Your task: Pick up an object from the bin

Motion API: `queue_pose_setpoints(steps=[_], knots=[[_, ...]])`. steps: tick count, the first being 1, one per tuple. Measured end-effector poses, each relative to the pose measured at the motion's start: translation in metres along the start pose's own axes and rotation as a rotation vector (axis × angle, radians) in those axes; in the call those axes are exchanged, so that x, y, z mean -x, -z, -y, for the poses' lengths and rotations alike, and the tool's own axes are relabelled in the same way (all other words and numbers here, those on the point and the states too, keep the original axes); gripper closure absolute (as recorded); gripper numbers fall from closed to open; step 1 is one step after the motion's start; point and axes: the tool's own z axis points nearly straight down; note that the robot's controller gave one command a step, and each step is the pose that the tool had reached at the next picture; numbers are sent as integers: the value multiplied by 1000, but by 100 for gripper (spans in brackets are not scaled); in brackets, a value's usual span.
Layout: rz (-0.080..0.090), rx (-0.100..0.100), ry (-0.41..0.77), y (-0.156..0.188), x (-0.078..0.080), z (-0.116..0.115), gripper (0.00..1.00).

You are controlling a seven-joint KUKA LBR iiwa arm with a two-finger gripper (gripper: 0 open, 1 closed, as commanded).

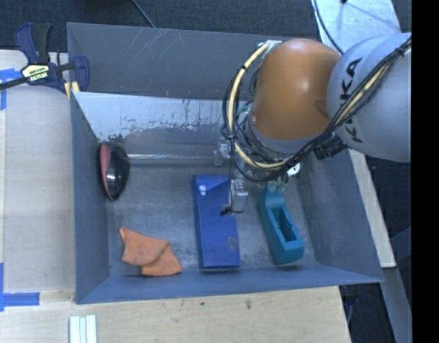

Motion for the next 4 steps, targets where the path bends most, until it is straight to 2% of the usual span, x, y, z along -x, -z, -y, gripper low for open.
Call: queue_pose_setpoints(steps=[1, 2, 3, 4], knots=[[9, 1, -1, 5, 2, 0, 0], [14, 0, 52, -22, 28, 18, 0], [7, 0, 63, -29, 41, 36, 0], [12, -1, 76, -57, 52, 36, 0]])
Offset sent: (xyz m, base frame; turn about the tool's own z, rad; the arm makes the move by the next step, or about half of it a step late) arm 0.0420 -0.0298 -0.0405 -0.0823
